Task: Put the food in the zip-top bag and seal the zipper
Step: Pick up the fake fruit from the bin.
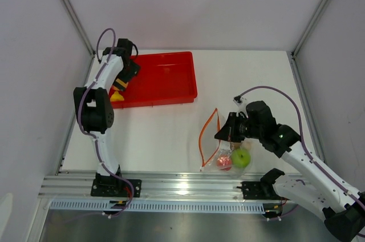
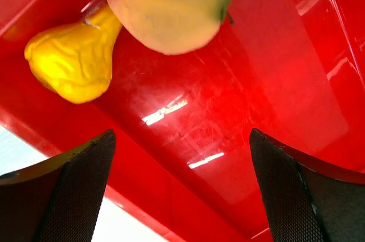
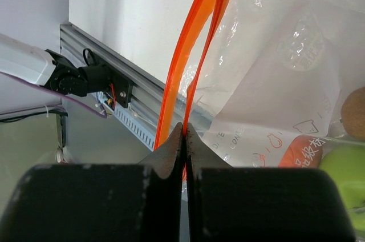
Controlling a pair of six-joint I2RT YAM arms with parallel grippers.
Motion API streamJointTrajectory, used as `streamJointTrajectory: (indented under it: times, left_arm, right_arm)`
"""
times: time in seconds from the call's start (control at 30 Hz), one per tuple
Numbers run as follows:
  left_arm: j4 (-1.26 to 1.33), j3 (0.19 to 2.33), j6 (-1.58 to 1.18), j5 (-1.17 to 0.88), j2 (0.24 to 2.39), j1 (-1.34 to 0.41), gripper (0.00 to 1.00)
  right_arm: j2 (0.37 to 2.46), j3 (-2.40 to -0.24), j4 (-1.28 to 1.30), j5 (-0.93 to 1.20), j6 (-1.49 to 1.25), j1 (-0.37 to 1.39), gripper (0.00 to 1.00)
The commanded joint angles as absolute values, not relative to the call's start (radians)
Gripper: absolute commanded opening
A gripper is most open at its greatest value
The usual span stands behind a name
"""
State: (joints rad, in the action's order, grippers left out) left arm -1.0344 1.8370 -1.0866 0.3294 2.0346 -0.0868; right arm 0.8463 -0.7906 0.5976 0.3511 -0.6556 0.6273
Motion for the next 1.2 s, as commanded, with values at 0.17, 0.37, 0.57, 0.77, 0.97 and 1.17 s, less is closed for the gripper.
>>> streamJointTrajectory:
  times: [0.17,0.37,0.57,0.77,0.97,1.17]
  left_arm:
    - [-0.896,1.813,-1.150,0.295,2.051,-0.026,0.99]
    - [-0.775,1.749,-1.160,0.293,2.051,-0.003,0.99]
    - [-0.744,1.776,-1.161,0.333,2.069,0.025,0.99]
    - [-0.770,1.827,-1.184,0.321,2.120,0.031,1.00]
    - [-0.765,1.822,-1.221,0.281,2.141,0.057,1.00]
    - [-0.785,1.825,-1.244,0.318,2.145,0.060,0.99]
  right_arm:
    - [0.824,-0.778,0.532,0.417,-0.604,0.615,0.00]
    - [0.787,-0.742,0.529,0.459,-0.594,0.575,0.00]
    - [0.769,-0.733,0.531,0.492,-0.580,0.529,0.00]
    - [0.765,-0.719,0.529,0.505,-0.575,0.502,0.00]
    - [0.761,-0.698,0.519,0.514,-0.577,0.486,0.00]
    - [0.762,-0.689,0.512,0.517,-0.580,0.479,0.00]
